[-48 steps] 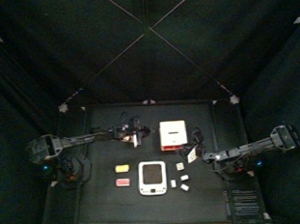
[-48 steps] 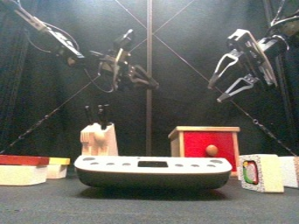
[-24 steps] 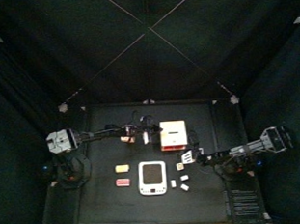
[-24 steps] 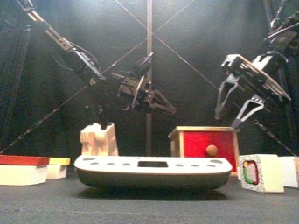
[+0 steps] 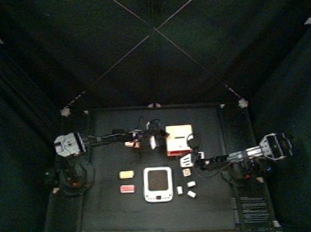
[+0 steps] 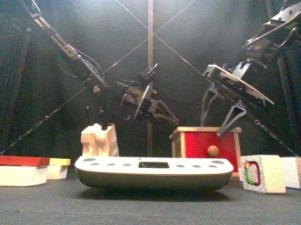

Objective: Grab drawer handle

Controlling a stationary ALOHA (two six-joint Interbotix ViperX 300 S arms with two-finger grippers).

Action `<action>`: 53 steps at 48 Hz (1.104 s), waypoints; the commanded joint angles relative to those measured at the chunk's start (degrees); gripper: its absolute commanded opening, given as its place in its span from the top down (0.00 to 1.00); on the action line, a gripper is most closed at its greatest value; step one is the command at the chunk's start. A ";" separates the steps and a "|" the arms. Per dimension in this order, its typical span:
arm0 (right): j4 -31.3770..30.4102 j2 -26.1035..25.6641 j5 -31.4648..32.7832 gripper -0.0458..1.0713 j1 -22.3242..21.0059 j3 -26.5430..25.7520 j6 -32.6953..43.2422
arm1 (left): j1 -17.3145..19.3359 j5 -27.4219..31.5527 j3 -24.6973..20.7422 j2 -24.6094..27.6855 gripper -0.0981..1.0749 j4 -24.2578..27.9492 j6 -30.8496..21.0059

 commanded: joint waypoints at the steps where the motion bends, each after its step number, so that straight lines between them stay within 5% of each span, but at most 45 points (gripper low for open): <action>1: 0.18 0.18 2.37 0.21 -0.26 -1.05 0.00 | 0.00 -0.18 -1.41 -0.35 0.50 -0.70 0.09; 35: 3.34 9.93 4.31 0.23 -4.31 -5.89 -0.70 | -0.09 4.92 -1.49 2.11 0.50 -2.37 0.00; 53: 4.48 10.37 4.48 0.44 -4.39 -6.06 -0.18 | -0.09 4.92 -1.41 2.20 0.50 -2.46 0.00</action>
